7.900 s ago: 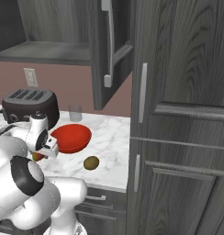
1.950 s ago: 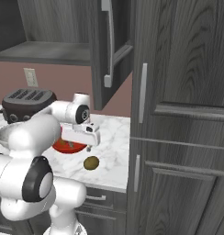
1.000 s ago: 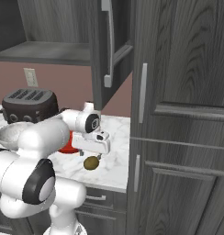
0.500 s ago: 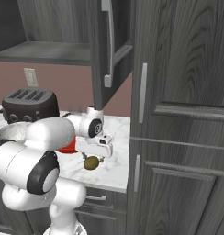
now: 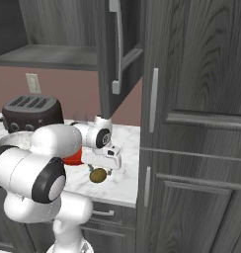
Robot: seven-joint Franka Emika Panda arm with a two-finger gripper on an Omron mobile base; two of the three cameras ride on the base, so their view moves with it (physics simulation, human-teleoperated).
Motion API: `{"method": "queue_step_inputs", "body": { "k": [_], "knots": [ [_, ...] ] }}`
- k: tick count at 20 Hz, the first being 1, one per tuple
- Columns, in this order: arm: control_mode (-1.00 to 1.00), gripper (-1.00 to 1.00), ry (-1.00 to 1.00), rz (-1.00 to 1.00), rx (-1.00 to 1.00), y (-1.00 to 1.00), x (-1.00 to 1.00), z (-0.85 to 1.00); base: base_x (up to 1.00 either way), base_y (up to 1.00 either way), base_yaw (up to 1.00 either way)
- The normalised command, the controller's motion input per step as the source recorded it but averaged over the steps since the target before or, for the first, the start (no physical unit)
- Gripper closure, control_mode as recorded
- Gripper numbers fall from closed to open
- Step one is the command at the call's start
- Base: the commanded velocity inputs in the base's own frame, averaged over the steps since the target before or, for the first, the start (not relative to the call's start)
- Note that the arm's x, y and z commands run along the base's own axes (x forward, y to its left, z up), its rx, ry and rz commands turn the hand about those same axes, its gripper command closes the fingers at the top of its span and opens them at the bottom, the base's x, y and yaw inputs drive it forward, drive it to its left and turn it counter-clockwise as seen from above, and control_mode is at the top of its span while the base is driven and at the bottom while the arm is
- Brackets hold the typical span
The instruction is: Pick both bowls and place them on the counter. Then place the potato in one bowl and place the mango in the other bowl.
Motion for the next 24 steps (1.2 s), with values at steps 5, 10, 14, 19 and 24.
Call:
{"method": "queue_step_inputs", "body": {
  "k": [5,10,14,19,24],
  "knots": [
    [-1.00,-1.00,0.00,-0.02,0.00,0.00,-0.01,-0.02,0.00,0.00,0.00],
    [-1.00,-1.00,0.00,-0.06,0.00,0.01,-0.09,-0.02,0.00,0.00,0.00],
    [-1.00,-1.00,-0.01,-0.09,0.00,0.05,-0.15,0.00,0.00,0.00,0.00],
    [-1.00,-1.00,-0.03,-0.10,0.00,0.07,-0.14,0.00,0.00,0.00,0.00],
    [-1.00,-1.00,0.00,-0.10,0.00,0.02,-0.02,-0.06,0.00,0.00,0.00]
  ]
}}
